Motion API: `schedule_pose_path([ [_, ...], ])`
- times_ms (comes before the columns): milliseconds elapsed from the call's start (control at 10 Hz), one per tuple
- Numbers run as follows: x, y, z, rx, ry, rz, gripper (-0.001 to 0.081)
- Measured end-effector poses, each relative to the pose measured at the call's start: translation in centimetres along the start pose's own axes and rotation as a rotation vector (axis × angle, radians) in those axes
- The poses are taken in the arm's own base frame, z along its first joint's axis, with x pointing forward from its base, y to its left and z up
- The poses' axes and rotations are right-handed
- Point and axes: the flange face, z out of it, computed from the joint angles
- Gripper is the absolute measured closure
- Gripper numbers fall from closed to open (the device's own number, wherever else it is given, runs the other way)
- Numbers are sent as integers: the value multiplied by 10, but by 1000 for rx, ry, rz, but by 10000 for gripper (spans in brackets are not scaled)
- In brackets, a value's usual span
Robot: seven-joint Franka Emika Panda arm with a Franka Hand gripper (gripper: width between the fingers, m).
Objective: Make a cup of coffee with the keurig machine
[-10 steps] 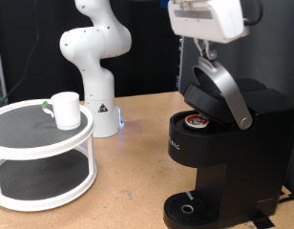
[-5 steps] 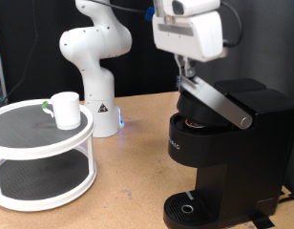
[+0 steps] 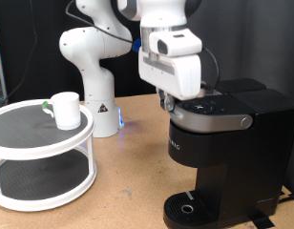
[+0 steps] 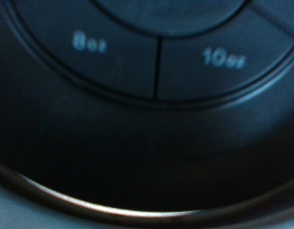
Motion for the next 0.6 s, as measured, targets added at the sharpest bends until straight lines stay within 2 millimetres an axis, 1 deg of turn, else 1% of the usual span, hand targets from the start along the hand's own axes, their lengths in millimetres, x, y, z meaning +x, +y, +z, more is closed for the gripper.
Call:
schedule_pose_path([
  [100,-3,-1,11,-4,-6,11,804],
  [200,-4,0,16,-17,-4,18,804],
  [600,-4,1,17,-22,-1,30,804],
])
